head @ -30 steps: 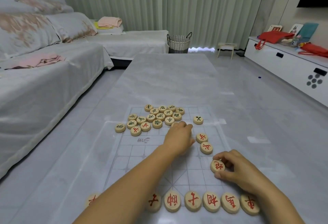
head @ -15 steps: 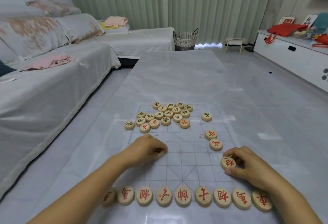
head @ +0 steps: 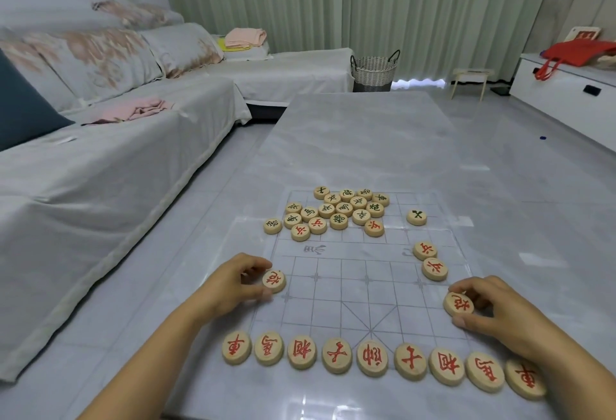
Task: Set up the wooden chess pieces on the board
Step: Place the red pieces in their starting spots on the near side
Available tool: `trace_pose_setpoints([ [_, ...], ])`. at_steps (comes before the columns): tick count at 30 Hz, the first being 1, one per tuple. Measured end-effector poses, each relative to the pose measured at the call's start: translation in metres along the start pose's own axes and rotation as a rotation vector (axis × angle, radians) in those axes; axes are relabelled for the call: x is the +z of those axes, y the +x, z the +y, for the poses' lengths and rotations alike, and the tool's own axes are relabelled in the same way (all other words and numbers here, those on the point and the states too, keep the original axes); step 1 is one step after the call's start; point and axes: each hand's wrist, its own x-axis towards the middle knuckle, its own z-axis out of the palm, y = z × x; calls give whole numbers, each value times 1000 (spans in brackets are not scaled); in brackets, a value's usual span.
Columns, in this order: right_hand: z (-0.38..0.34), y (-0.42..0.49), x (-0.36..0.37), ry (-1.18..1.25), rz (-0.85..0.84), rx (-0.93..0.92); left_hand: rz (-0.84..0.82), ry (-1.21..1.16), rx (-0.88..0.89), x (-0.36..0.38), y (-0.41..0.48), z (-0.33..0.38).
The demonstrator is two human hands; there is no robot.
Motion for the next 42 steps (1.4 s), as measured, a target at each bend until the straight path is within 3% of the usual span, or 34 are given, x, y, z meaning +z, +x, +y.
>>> trace_pose_setpoints([
  [42, 0, -1, 0, 11, 15, 7, 61, 127, 81, 23, -9, 15],
])
